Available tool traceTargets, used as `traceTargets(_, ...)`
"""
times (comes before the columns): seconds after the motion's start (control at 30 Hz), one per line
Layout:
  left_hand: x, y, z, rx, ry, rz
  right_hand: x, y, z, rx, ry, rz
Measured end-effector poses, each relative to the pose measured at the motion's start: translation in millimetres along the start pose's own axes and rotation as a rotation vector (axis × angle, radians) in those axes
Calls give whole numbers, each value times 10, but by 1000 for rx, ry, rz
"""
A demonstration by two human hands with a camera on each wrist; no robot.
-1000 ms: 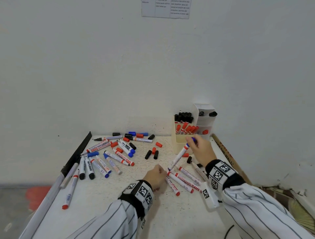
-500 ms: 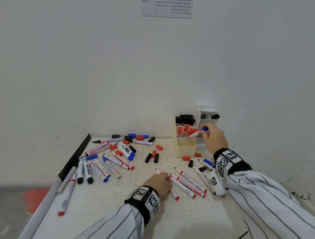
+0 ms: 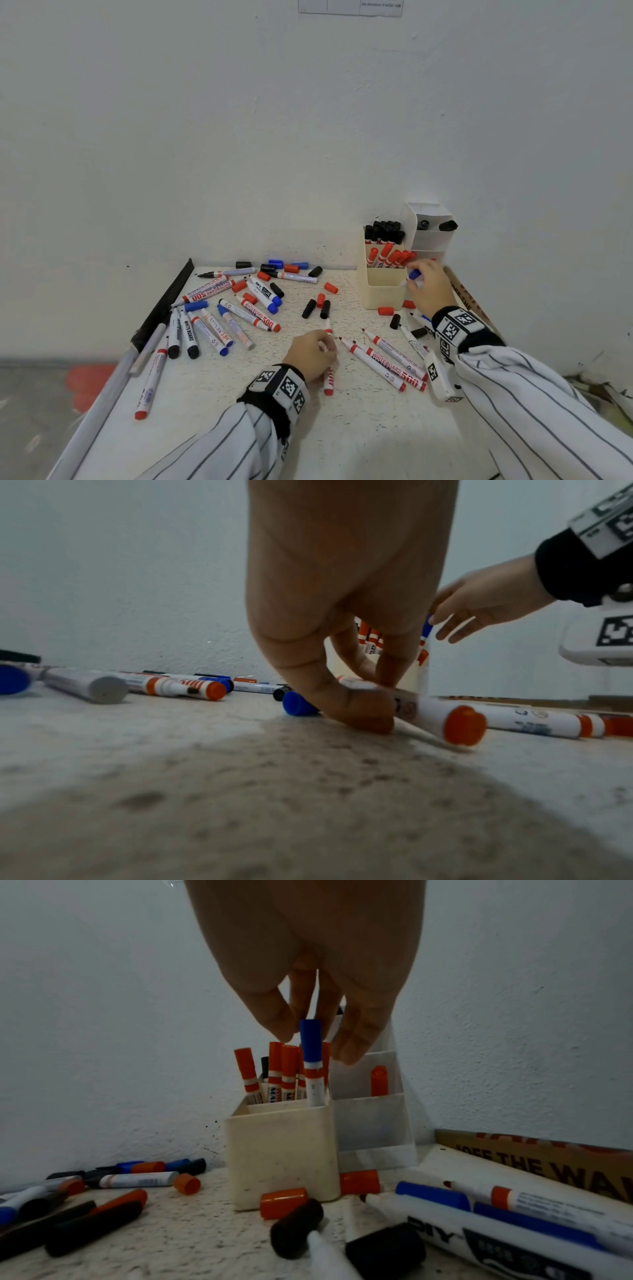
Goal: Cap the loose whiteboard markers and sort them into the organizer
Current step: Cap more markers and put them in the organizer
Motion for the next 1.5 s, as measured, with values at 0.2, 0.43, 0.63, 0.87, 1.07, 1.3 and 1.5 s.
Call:
traceTargets(0.2,-140,386,99,230,-10,256,-255,-48,244,121,70,-22)
traceTargets(0.43,-516,672,209,226,133,346,-687,-1058,850,-743,18,-52)
traceTargets(0.63,-754,730,327,137,208,401,-803,-1487,1244,-1013,57,177)
traceTargets(0.87,-740,716,313,208,153,305,-628,-1281,827,-562,-76,-7)
traceTargets(1.07,-723,665,283,208,122,160,-411,-1175,667,-631,-178,3)
traceTargets(1.3,-596,554,277,153,94,85,-92,-577,696,-373,-313,-8)
traceTargets(1.5,-524,506,309,105,69,48,457,62,936,-468,-496,463)
Point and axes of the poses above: each hand's wrist, its own z-axis away from the middle knuckle, its own y-axis out of the back of the hand, x = y × z, the point moved 7 cm from there along -z, towards the middle knuckle, and after that the axes turned 9 degrees about -z, right-handed, at the moved point
